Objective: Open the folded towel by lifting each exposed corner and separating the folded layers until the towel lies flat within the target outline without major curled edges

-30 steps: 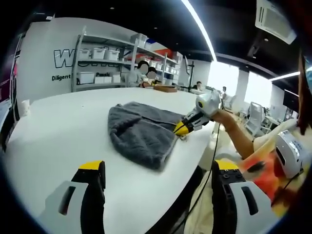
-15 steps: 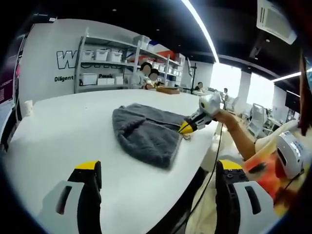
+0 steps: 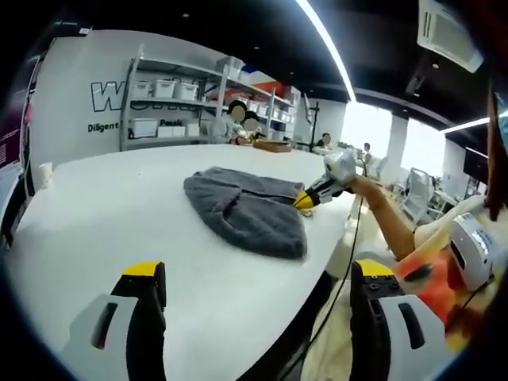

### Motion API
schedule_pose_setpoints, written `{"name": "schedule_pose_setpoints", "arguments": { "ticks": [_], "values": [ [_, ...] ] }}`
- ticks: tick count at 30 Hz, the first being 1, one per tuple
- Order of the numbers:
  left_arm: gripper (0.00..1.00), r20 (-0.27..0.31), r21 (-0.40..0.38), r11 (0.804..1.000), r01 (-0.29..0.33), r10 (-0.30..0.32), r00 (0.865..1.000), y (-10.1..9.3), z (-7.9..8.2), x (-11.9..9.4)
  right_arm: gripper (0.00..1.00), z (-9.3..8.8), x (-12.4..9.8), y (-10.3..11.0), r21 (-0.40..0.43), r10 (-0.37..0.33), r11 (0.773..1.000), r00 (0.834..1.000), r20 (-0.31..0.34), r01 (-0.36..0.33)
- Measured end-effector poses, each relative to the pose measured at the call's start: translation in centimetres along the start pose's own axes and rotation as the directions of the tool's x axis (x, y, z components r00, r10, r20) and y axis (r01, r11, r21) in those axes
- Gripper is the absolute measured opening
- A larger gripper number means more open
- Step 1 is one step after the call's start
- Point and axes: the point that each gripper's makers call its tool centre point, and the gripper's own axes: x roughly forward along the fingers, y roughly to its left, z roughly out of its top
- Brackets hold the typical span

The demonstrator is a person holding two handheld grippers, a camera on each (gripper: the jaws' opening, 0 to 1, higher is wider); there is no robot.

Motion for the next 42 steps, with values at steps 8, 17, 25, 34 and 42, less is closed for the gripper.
{"name": "schedule_pose_setpoints", "arguments": {
  "ticks": [8, 17, 25, 34, 42],
  "values": [
    [0.94, -0.010, 0.003, 1.000, 0.004, -0.004, 1.000, -0.1, -0.2, 0.2, 0.00, -1.4, -0.9, -3.7, 0.022, -0.133, 0.991, 0.991, -0.014, 0.133],
    [0.94, -0.014, 0.006, 1.000, 0.007, -0.007, 1.000, -0.2, -0.3, 0.3, 0.00, -2.5, -1.5, -6.8, 0.039, -0.255, 0.966, 0.967, -0.019, 0.256],
    [0.94, -0.011, 0.004, 1.000, 0.002, -0.002, 1.000, 0.0, -0.1, 0.2, 0.00, -3.7, -2.4, -10.1, 0.013, -0.400, 0.916, 0.916, -0.041, 0.400],
    [0.94, -0.022, 0.005, 1.000, 0.010, -0.010, 1.000, -0.2, -0.4, 0.7, 0.00, -4.0, -3.0, -11.4, 0.011, -0.454, 0.891, 0.891, -0.024, 0.455],
    [0.94, -0.015, -0.002, 1.000, -0.001, 0.001, 1.000, 0.1, -0.3, 0.4, 0.06, -2.7, -4.5, -11.6, 0.051, -0.474, 0.879, 0.880, -0.008, 0.474]
  ]
}}
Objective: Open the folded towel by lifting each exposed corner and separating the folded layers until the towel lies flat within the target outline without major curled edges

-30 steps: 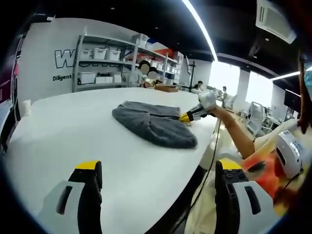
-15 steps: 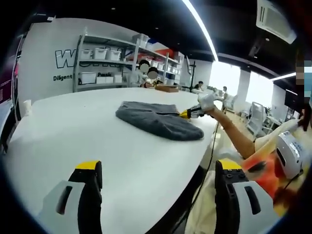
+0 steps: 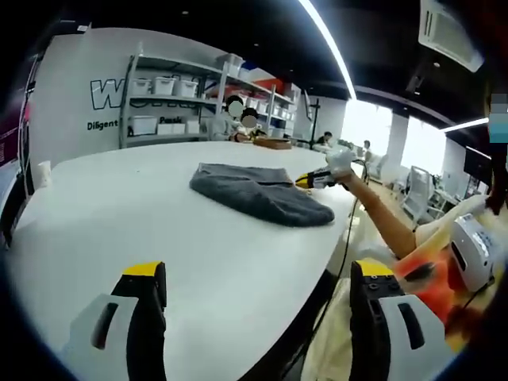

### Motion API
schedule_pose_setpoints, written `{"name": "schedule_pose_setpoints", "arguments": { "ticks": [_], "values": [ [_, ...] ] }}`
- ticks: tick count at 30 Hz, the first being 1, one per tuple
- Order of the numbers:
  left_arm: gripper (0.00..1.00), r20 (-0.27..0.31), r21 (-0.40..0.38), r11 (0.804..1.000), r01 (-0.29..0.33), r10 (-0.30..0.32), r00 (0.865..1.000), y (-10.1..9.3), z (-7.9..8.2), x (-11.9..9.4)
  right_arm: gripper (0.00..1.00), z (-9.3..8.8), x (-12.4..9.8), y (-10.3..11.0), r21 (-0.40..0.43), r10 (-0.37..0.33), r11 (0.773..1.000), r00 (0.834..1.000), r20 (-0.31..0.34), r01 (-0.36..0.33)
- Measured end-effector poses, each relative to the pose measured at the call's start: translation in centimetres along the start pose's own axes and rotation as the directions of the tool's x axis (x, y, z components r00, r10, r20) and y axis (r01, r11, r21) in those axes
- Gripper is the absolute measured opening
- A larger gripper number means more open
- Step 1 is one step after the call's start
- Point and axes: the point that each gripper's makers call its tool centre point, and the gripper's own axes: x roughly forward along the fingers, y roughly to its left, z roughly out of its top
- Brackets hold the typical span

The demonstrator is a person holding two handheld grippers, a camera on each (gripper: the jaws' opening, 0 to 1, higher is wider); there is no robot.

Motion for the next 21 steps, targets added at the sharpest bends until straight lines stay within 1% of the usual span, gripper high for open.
{"name": "schedule_pose_setpoints", "arguments": {
  "ticks": [1, 3, 6, 8, 12, 14, 18, 21],
  "values": [
    [0.94, 0.001, 0.000, 1.000, -0.001, 0.001, 1.000, 0.0, 0.0, 0.0, 0.09, 0.2, -0.1, -0.1, 0.000, -0.005, 1.000, 1.000, 0.003, 0.005],
    [0.94, 0.002, 0.000, 1.000, -0.002, 0.002, 1.000, 0.0, 0.0, -0.1, 0.18, 0.7, -0.7, -0.3, 0.000, -0.015, 1.000, 1.000, 0.006, 0.015],
    [0.94, 0.003, -0.001, 1.000, -0.004, 0.004, 1.000, -0.1, 0.0, -0.1, 0.32, 1.9, -1.7, -0.1, 0.018, -0.007, 1.000, 0.999, 0.031, 0.006],
    [0.94, 0.003, -0.003, 1.000, -0.007, 0.007, 1.000, 0.0, 0.0, -0.1, 0.42, 2.7, -2.3, 0.4, 0.034, 0.017, 0.999, 0.999, 0.050, -0.018],
    [0.94, 0.003, -0.006, 1.000, -0.009, 0.009, 1.000, 0.1, 0.0, -0.2, 0.60, 3.6, -3.1, 1.5, 0.049, 0.066, 0.996, 0.996, 0.062, -0.069],
    [0.94, 0.004, -0.007, 1.000, -0.010, 0.010, 1.000, 0.1, 0.0, -0.1, 0.67, 4.0, -3.3, 2.0, 0.041, 0.077, 0.996, 0.995, 0.064, -0.080],
    [0.94, 0.003, -0.008, 1.000, -0.011, 0.011, 1.000, 0.1, -0.1, -0.2, 0.75, 4.5, -3.8, 3.1, 0.002, 0.109, 0.994, 0.992, 0.056, -0.109],
    [0.94, 0.003, -0.010, 1.000, -0.012, 0.012, 1.000, 0.3, -0.1, -0.2, 0.80, 4.8, -3.9, 4.2, -0.007, 0.153, 0.988, 0.987, 0.056, -0.153]
  ]
}}
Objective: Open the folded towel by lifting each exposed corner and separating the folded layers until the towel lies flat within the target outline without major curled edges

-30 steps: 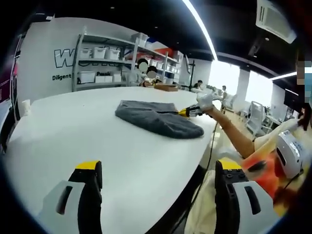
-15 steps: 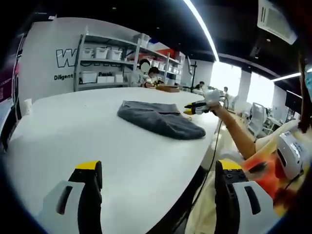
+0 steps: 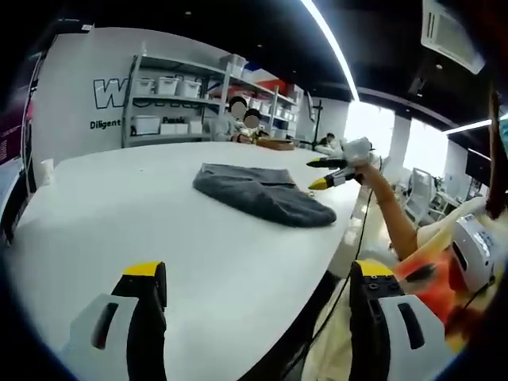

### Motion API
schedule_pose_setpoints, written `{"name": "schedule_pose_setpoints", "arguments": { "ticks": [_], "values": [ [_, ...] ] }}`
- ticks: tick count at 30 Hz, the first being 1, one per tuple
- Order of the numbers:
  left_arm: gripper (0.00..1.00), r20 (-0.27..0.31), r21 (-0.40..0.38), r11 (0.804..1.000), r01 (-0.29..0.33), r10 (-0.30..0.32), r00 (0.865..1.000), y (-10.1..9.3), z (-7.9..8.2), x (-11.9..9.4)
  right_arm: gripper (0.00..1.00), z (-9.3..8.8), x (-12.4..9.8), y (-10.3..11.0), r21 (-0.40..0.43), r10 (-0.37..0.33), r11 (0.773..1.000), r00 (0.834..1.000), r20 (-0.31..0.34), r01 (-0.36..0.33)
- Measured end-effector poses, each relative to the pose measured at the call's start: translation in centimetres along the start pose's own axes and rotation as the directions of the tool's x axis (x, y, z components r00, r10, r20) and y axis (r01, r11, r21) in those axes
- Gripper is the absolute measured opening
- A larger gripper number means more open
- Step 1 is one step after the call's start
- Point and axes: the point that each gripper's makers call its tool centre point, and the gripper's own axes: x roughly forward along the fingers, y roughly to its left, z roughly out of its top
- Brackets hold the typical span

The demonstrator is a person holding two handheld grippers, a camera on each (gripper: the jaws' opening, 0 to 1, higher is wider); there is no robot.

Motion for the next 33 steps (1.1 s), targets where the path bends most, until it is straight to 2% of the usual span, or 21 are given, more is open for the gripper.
{"name": "schedule_pose_setpoints", "arguments": {
  "ticks": [4, 7, 15, 21, 24, 28, 31, 33],
  "values": [
    [0.94, 0.000, 0.000, 1.000, 0.000, 0.000, 1.000, 0.0, 0.0, 0.0, 0.88, -0.1, 0.1, 0.9, -0.015, 0.028, 0.999, 0.999, -0.020, -0.029],
    [0.93, 0.000, -0.002, 1.000, -0.001, 0.001, 1.000, 0.1, 0.0, 0.0, 0.99, -0.4, 0.2, 1.4, -0.025, 0.037, 0.999, 0.998, -0.057, -0.039],
    [0.93, -0.009, -0.006, 1.000, -0.005, 0.005, 1.000, 0.2, -0.3, 0.1, 0.99, -0.4, 0.3, 3.0, -0.043, 0.101, 0.994, 0.993, -0.069, -0.104],
    [0.93, -0.011, -0.005, 1.000, -0.004, 0.003, 1.000, 0.2, -0.3, 0.1, 0.99, 0.0, 0.4, 3.5, -0.045, 0.110, 0.993, 0.992, -0.062, -0.113],
    [0.93, -0.014, -0.005, 1.000, -0.005, 0.005, 1.000, 0.3, -0.4, 0.1, 0.96, 0.4, 0.8, 4.4, -0.062, 0.118, 0.991, 0.991, -0.061, -0.122],
    [0.93, -0.017, -0.004, 1.000, -0.001, 0.001, 1.000, 0.2, -0.5, 0.2, 0.85, 1.5, 1.6, 6.2, -0.072, 0.158, 0.985, 0.987, -0.029, -0.160],
    [0.93, -0.018, -0.005, 1.000, 0.000, 0.000, 1.000, 0.2, -0.5, 0.2, 0.83, 1.8, 2.4, 6.9, -0.057, 0.166, 0.984, 0.986, -0.027, -0.167],
    [0.93, -0.019, -0.005, 1.000, 0.000, 0.000, 1.000, 0.3, -0.5, 0.1, 0.75, 1.6, 2.8, 7.8, -0.080, 0.191, 0.978, 0.981, -0.037, -0.193]
  ]
}}
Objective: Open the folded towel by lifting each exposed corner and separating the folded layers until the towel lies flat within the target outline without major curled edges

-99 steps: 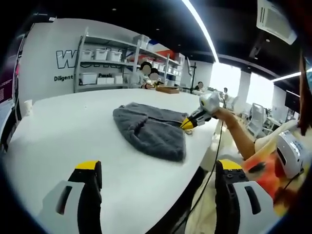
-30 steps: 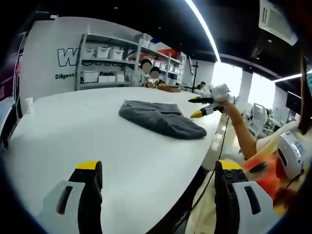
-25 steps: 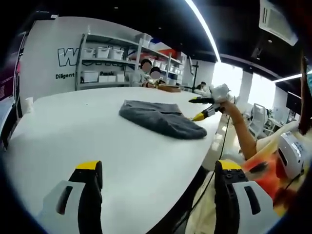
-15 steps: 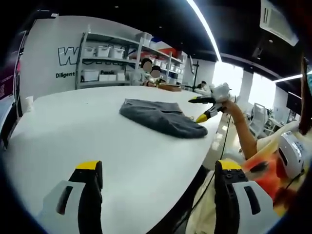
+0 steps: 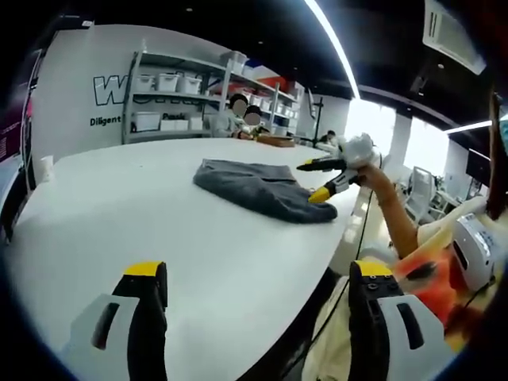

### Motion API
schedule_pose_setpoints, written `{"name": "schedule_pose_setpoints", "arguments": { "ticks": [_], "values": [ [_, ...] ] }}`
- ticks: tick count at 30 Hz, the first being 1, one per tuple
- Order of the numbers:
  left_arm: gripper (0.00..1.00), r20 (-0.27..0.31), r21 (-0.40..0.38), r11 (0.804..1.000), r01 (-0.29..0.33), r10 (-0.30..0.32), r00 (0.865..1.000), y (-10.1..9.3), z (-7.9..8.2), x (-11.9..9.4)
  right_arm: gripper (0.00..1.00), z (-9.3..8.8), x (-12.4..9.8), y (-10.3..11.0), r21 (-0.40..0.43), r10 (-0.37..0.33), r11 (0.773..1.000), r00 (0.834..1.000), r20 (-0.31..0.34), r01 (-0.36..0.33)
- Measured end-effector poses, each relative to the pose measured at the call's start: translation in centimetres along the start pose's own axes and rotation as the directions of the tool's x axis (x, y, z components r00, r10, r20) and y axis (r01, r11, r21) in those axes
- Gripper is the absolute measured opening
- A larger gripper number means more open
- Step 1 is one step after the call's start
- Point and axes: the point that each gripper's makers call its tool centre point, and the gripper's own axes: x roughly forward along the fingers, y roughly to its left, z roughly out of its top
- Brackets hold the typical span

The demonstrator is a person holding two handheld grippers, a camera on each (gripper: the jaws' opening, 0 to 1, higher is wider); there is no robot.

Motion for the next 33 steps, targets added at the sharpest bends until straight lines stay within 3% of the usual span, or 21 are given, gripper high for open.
{"name": "schedule_pose_setpoints", "arguments": {
  "ticks": [2, 7, 12, 14, 16, 18, 21, 24, 33],
  "values": [
    [0.92, -0.001, -0.001, 1.000, -0.001, 0.001, 1.000, 0.1, 0.0, 0.0, 0.68, -0.2, 0.5, 0.6, -0.002, 0.023, 1.000, 1.000, -0.005, -0.023],
    [0.92, -0.009, 0.000, 1.000, 0.001, -0.001, 1.000, 0.0, -0.2, 0.0, 0.67, -1.5, 2.3, 1.6, 0.003, 0.060, 0.998, 0.997, -0.046, -0.060],
    [0.92, -0.008, 0.003, 1.000, 0.002, -0.002, 1.000, 0.1, 0.0, 0.0, 0.57, -1.1, 2.4, 2.1, 0.004, 0.091, 0.996, 0.996, -0.011, -0.090],
    [0.92, -0.009, 0.002, 1.000, 0.002, -0.002, 1.000, 0.1, -0.1, 0.0, 0.48, -1.1, 2.4, 2.8, 0.011, 0.129, 0.992, 0.992, -0.005, -0.129],
    [0.92, -0.014, 0.002, 1.000, 0.004, -0.004, 1.000, 0.0, -0.2, 0.1, 0.34, -1.1, 2.4, 4.1, 0.030, 0.196, 0.980, 0.981, 0.002, -0.196],
    [0.92, -0.016, 0.003, 1.000, 0.006, -0.006, 1.000, 0.0, -0.2, 0.2, 0.20, -1.1, 2.3, 4.7, 0.017, 0.221, 0.975, 0.975, 0.003, -0.221],
    [0.92, -0.014, 0.005, 1.000, 0.007, -0.007, 1.000, -0.1, -0.1, 0.1, 0.14, -1.0, 2.2, 5.0, -0.032, 0.222, 0.974, 0.975, -0.006, -0.222],
    [0.92, -0.012, 0.004, 1.000, 0.006, -0.006, 1.000, 0.0, -0.1, 0.1, 0.01, -1.1, 2.1, 5.5, -0.067, 0.243, 0.968, 0.970, -0.004, -0.242],
    [0.91, -0.011, 0.003, 1.000, 0.003, -0.003, 1.000, -0.1, -0.1, 0.0, 0.00, -1.3, 2.0, 5.1, -0.035, 0.252, 0.967, 0.968, 0.010, -0.251]
  ]
}}
